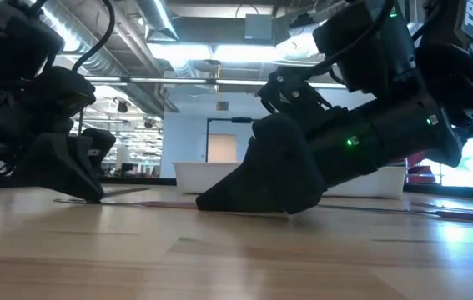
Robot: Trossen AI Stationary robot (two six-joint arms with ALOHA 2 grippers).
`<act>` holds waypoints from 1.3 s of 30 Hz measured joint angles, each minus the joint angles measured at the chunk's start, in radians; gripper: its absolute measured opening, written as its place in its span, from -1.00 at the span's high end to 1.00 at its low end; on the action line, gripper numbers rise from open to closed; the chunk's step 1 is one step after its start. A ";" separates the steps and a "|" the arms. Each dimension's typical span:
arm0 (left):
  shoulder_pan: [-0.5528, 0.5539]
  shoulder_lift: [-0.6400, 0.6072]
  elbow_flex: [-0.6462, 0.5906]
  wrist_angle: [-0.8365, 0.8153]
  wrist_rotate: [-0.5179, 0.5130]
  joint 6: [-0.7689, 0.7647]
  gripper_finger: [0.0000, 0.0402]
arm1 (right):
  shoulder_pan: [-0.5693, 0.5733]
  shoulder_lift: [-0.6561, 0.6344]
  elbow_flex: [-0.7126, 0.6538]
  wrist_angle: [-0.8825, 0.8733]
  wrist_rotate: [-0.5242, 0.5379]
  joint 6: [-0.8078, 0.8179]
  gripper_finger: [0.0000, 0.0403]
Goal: Sort silverware
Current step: Put the blue table knife into the tray organizer
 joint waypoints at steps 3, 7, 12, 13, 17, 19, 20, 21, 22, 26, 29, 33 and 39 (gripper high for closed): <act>0.000 0.000 0.000 -0.013 0.001 -0.001 1.00 | 0.002 0.025 -0.002 0.045 0.009 -0.004 -0.31; 0.000 0.000 -0.001 -0.019 0.001 -0.017 1.00 | 0.004 0.078 0.004 0.133 0.014 -0.026 -0.30; 0.000 0.001 -0.001 -0.022 0.002 -0.038 1.00 | 0.015 0.106 0.002 0.162 0.026 -0.045 -0.11; 0.000 0.001 -0.001 -0.022 0.002 -0.039 1.00 | 0.018 0.106 0.002 0.161 0.022 -0.047 -0.05; 0.000 0.001 -0.001 -0.025 0.002 -0.042 1.00 | 0.021 0.106 0.003 0.146 -0.005 -0.069 0.17; 0.000 0.001 -0.002 -0.025 0.002 -0.042 1.00 | 0.020 0.106 0.003 0.145 -0.015 -0.075 0.24; 0.000 0.001 -0.002 -0.026 0.002 -0.043 1.00 | 0.020 0.106 0.003 0.145 -0.031 -0.077 0.26; 0.000 0.001 -0.002 -0.026 0.002 -0.047 1.00 | 0.020 0.106 0.003 0.145 -0.048 -0.080 0.27; 0.000 0.001 -0.002 -0.026 0.002 -0.050 1.00 | 0.020 0.106 0.003 0.145 -0.058 -0.084 0.28; 0.000 0.002 -0.002 -0.026 0.001 -0.050 1.00 | 0.020 0.105 0.002 0.126 -0.064 -0.082 0.29; 0.000 0.002 -0.002 -0.026 0.000 -0.053 1.00 | 0.020 0.104 0.003 0.115 -0.052 -0.075 0.29; 0.000 0.002 -0.002 -0.026 -0.001 -0.057 1.00 | 0.020 0.104 0.003 0.114 -0.037 -0.065 0.29; 0.000 0.002 -0.003 -0.027 -0.004 -0.067 1.00 | 0.021 0.103 0.003 0.102 -0.032 -0.057 0.29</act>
